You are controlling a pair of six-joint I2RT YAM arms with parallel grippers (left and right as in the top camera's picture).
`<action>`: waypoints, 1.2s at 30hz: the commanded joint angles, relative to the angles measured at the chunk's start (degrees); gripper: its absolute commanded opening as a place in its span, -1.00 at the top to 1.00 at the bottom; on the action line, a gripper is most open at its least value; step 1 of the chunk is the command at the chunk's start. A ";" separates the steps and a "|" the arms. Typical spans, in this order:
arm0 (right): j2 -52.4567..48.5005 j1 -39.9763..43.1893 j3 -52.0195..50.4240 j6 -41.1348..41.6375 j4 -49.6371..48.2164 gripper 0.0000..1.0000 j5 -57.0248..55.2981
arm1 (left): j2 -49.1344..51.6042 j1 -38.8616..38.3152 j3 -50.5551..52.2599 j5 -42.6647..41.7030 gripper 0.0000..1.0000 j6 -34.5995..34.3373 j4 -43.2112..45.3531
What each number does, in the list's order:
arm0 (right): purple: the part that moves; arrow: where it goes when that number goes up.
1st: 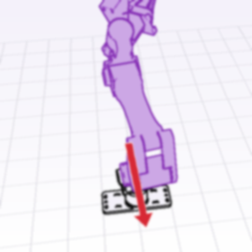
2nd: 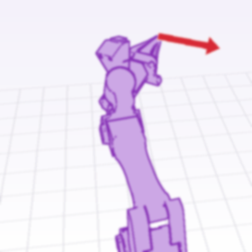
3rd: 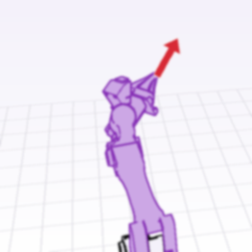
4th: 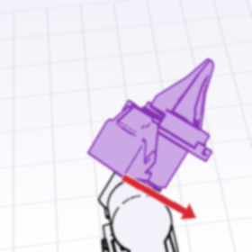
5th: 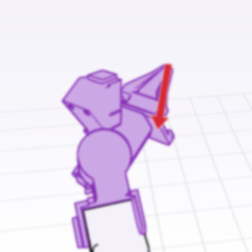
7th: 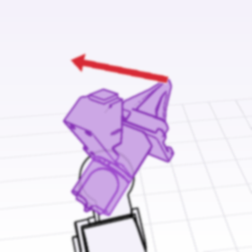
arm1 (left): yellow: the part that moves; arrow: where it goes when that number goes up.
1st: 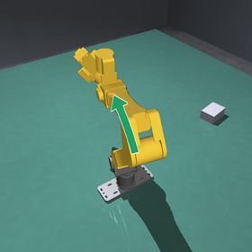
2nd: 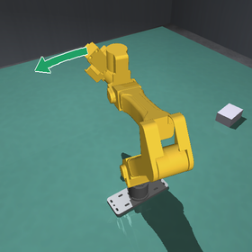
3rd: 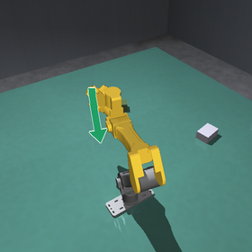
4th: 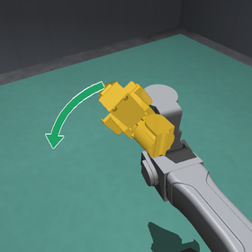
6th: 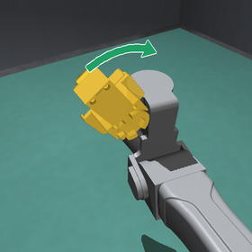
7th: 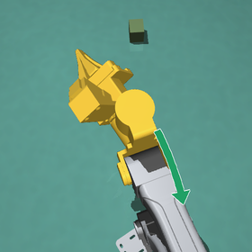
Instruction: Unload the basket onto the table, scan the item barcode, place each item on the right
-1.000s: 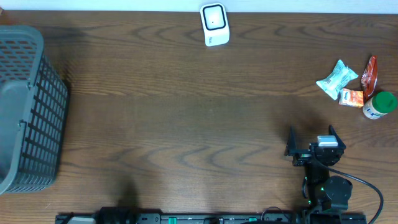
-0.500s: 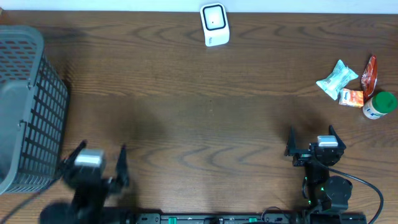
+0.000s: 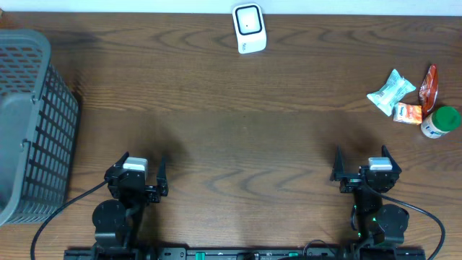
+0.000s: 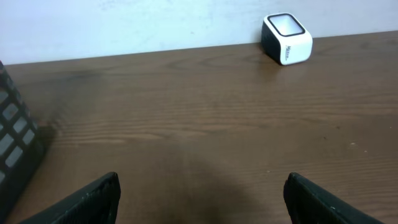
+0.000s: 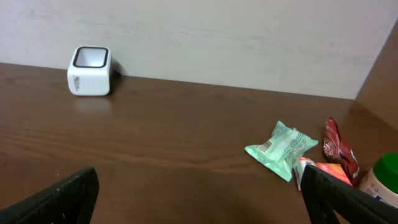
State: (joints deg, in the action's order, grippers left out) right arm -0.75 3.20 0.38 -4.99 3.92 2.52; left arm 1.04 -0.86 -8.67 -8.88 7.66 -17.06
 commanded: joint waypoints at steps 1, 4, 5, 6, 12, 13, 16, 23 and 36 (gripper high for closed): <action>0.00 0.24 -0.07 0.68 0.22 -0.99 -0.52 | -0.96 -0.09 2.32 0.39 -0.69 2.43 0.59; 0.00 0.24 -0.07 0.68 0.20 -0.98 -0.55 | -0.96 -0.09 4.33 2.73 -0.68 2.58 3.50; 0.00 0.24 -0.07 0.68 0.22 -0.99 -0.52 | -0.96 -0.09 4.70 3.61 -0.68 2.97 4.44; 0.00 0.24 -0.07 0.68 0.20 -0.99 -0.52 | -0.96 -0.09 4.94 4.37 -0.69 3.02 4.81; -0.02 0.24 -0.07 0.68 0.22 -0.99 -0.52 | -0.96 -0.13 5.11 8.37 -0.68 3.04 5.14; -0.02 0.24 -0.07 0.68 0.22 -0.99 -0.52 | -0.96 -0.13 5.35 9.16 -0.68 3.04 5.81; -0.02 0.24 -0.07 0.68 0.22 -0.99 -0.52 | -0.96 -0.13 7.26 9.81 -0.69 3.04 10.49; -0.07 0.24 -0.07 0.68 0.22 -0.99 -0.52 | -0.98 -0.13 8.46 9.77 -0.68 2.80 12.94; -0.11 0.24 -0.07 0.68 0.22 -0.98 -0.55 | -0.74 -0.13 8.44 9.57 -0.69 2.80 12.98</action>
State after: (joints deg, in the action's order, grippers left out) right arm -0.80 3.20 0.38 -4.99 3.90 2.52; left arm 0.58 -0.86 -2.17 -0.60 10.17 -3.51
